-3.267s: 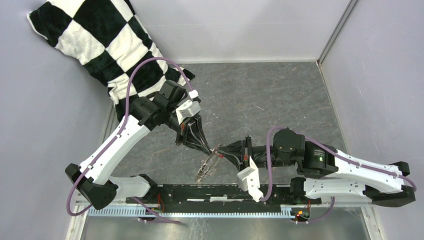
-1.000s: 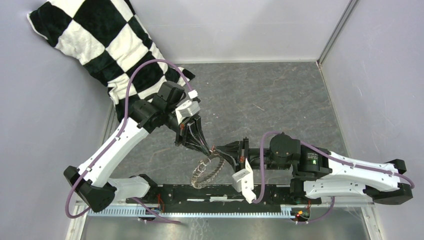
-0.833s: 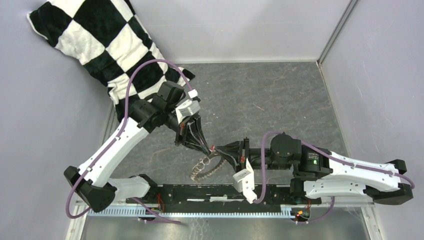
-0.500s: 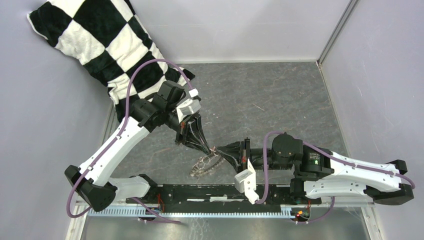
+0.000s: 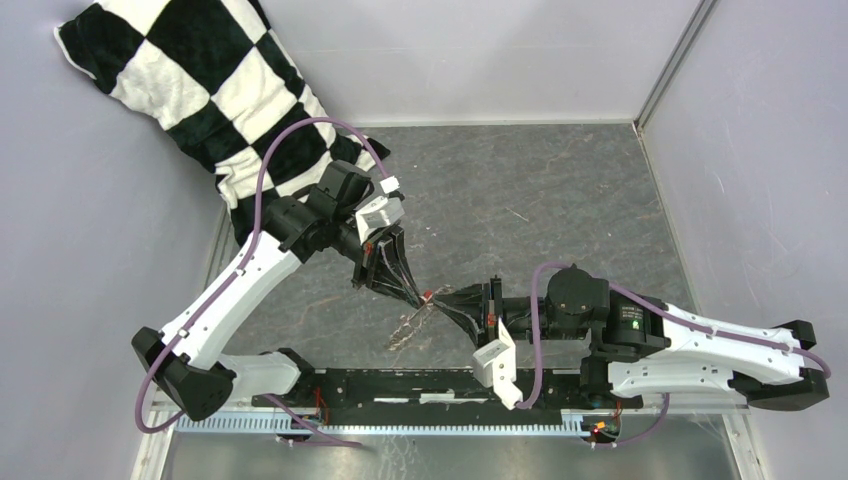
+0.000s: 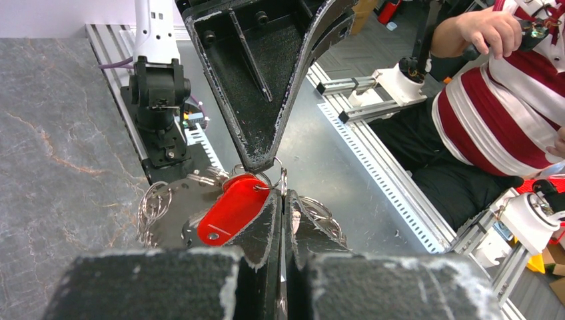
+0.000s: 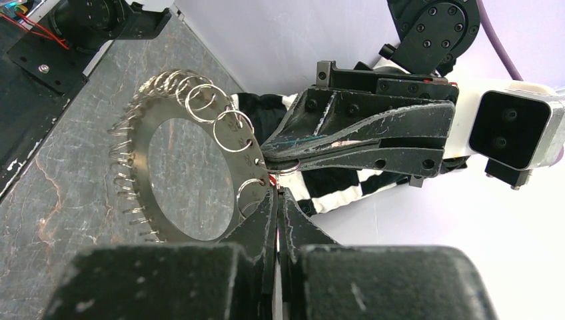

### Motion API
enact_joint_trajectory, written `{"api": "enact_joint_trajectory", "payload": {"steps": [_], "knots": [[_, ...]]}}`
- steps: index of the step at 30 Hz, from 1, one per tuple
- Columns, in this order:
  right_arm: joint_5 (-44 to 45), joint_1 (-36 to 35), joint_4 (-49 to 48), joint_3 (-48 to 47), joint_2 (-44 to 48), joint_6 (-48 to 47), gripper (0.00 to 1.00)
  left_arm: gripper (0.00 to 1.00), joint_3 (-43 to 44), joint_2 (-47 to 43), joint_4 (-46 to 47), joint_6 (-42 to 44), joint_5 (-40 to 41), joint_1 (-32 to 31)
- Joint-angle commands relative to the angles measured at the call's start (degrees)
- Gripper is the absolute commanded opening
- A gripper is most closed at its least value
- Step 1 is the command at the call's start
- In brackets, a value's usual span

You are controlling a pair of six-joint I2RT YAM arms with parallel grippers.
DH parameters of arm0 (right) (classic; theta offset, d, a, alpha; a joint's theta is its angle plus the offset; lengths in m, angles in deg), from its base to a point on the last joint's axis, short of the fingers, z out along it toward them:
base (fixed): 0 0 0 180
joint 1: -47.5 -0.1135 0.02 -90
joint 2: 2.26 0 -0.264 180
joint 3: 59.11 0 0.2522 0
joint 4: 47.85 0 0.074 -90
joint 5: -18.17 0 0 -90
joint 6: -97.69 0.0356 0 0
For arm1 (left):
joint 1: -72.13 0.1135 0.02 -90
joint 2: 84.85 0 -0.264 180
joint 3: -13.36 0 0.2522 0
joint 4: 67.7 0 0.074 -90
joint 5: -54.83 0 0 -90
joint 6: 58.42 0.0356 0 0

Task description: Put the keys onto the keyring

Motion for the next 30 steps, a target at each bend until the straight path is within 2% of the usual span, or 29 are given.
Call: {"api": "enact_joint_trajectory", "payload": {"steps": [1, 30], "knots": [[-1.1, -0.4, -2.1, -0.5, 1.0, 0.5, 0.01, 0.02, 0.7, 0.2, 1.5, -1.5, -6.4, 0.4], [0.1, -0.5, -4.7, -1.0, -0.4, 1.5, 0.01, 0.02, -0.4, -0.7, 3.1, -3.9, -4.4, 0.4]]}}
